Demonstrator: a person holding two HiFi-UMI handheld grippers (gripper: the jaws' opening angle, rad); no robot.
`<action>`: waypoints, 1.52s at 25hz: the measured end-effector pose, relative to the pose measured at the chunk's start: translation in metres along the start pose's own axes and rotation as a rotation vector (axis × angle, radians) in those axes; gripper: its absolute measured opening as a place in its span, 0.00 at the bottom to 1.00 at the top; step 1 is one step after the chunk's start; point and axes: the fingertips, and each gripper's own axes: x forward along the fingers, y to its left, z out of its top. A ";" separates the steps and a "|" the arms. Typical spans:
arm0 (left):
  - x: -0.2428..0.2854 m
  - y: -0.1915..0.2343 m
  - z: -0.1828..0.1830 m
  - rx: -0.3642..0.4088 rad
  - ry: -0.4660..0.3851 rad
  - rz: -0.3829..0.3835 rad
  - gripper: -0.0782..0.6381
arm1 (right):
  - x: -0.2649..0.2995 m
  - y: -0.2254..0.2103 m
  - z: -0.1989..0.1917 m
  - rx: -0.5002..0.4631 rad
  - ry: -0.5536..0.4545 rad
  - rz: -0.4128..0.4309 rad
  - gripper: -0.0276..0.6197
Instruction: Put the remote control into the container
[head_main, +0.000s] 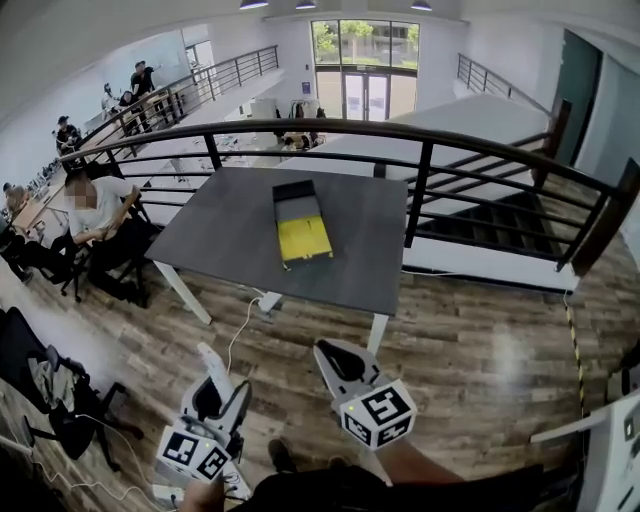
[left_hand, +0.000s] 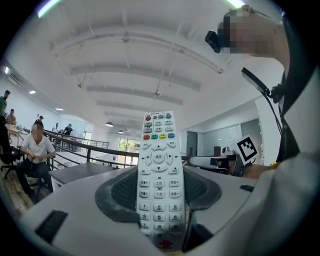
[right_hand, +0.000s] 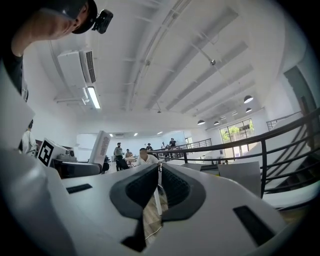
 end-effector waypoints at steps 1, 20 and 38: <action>0.002 0.009 0.001 -0.003 0.000 -0.003 0.45 | 0.009 0.000 0.002 0.000 -0.003 -0.012 0.05; 0.012 0.184 0.039 0.000 -0.041 -0.051 0.45 | 0.167 0.035 0.018 -0.023 -0.047 -0.084 0.05; 0.024 0.279 0.036 -0.006 -0.058 -0.186 0.45 | 0.247 0.071 0.002 -0.030 -0.056 -0.187 0.05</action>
